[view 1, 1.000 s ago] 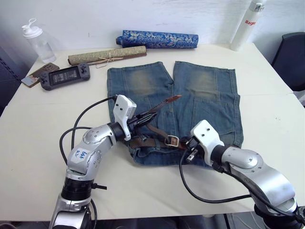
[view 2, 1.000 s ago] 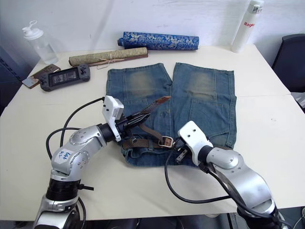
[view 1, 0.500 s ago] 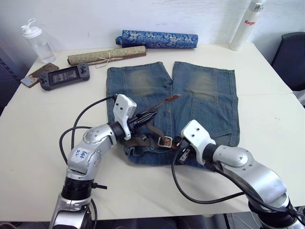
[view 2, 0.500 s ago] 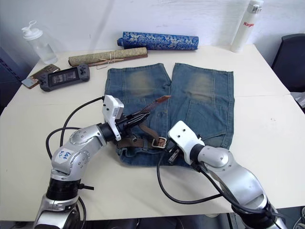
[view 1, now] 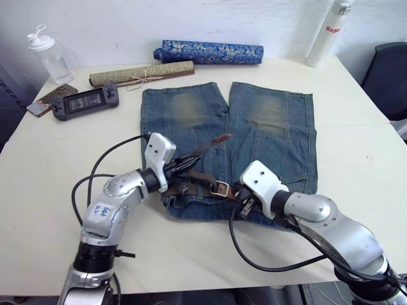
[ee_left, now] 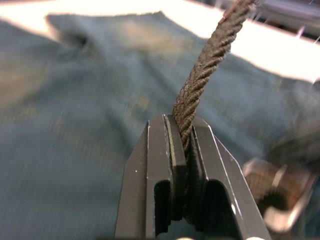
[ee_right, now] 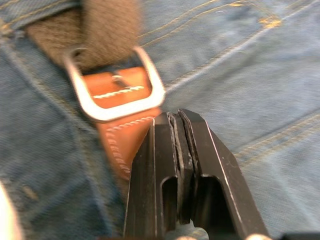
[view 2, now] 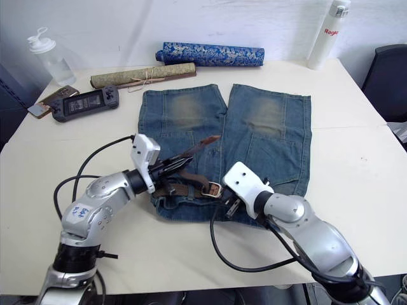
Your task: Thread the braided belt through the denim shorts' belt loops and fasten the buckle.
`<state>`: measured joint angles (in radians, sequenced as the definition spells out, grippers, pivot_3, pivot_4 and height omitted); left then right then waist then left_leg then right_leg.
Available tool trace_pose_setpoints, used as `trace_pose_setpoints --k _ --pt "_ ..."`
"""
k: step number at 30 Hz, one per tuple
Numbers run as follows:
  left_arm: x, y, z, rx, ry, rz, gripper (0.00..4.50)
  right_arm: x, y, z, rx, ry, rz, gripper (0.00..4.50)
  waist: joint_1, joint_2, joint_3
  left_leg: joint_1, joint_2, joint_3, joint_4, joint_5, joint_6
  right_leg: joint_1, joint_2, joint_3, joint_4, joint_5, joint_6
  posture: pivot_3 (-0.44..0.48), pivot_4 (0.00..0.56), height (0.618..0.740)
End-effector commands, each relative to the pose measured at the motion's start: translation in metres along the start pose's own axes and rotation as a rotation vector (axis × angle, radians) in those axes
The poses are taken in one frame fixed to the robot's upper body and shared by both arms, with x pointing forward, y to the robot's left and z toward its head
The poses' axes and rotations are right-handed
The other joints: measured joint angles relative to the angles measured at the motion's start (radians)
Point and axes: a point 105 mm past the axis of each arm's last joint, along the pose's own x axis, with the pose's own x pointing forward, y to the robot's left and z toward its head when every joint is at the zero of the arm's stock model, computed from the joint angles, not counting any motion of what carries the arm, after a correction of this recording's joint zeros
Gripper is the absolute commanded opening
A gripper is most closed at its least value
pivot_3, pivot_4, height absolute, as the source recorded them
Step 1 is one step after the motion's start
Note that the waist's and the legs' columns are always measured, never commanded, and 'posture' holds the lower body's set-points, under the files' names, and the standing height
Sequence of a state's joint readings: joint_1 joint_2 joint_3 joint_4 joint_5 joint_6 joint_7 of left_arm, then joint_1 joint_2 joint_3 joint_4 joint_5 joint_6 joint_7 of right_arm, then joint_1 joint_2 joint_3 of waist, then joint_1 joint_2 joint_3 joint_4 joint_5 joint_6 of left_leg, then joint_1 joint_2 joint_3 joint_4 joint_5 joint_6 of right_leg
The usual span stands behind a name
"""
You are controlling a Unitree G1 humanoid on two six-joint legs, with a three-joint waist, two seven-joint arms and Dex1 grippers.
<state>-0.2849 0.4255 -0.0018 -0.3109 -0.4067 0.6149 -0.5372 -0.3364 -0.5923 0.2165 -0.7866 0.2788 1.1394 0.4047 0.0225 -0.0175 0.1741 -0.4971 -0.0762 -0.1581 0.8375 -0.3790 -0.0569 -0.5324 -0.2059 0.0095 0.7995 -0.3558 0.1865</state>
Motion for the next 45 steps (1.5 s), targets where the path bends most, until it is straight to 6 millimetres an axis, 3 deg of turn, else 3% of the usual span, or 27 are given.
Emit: trace_pose_setpoints --k 1,23,30,36,41,45 --pt "-0.007 -0.003 0.009 0.064 -0.035 -0.002 0.00 -0.009 0.005 0.024 0.000 -0.108 0.032 0.04 0.003 0.000 0.000 0.000 0.000 0.000 0.000 0.000 0.000 0.000 0.000 0.000 0.000 0.000 0.000 0.000 0.150 0.637" --pt "0.001 -0.005 0.012 0.059 -0.062 0.003 0.00 0.007 0.026 0.005 0.017 -0.006 0.107 0.04 0.002 0.000 0.000 0.000 0.000 0.000 0.000 0.000 0.000 0.000 0.000 0.000 0.000 0.000 0.000 0.000 0.150 0.637" --pt "0.003 -0.006 0.012 0.057 -0.065 0.001 0.00 0.017 0.023 0.015 -0.043 -0.024 0.080 0.04 0.002 0.000 0.000 0.000 0.000 0.000 0.000 0.000 0.000 0.000 0.000 0.000 0.000 0.000 0.000 0.000 0.150 0.637" --pt "0.004 -0.008 0.011 0.053 -0.064 -0.005 0.00 0.019 0.032 0.039 -0.116 -0.133 0.117 0.04 0.001 0.000 0.000 0.000 0.000 0.000 0.000 0.000 0.000 0.000 0.000 0.000 0.000 0.000 0.000 0.000 0.150 0.637" --pt "0.004 -0.008 0.011 0.053 -0.061 -0.010 0.00 0.006 0.013 0.044 -0.126 -0.163 0.055 0.04 0.002 0.000 0.000 0.000 0.000 0.000 0.000 0.000 0.000 0.000 0.000 0.000 -0.001 0.000 0.000 0.000 0.150 0.637" --pt "0.004 -0.009 0.010 0.053 -0.057 -0.014 0.00 -0.001 0.005 0.030 -0.132 -0.108 0.027 0.04 0.003 0.000 0.000 0.000 0.000 -0.001 0.000 0.000 0.000 0.000 0.000 0.000 -0.001 0.000 0.000 0.000 0.150 0.637"
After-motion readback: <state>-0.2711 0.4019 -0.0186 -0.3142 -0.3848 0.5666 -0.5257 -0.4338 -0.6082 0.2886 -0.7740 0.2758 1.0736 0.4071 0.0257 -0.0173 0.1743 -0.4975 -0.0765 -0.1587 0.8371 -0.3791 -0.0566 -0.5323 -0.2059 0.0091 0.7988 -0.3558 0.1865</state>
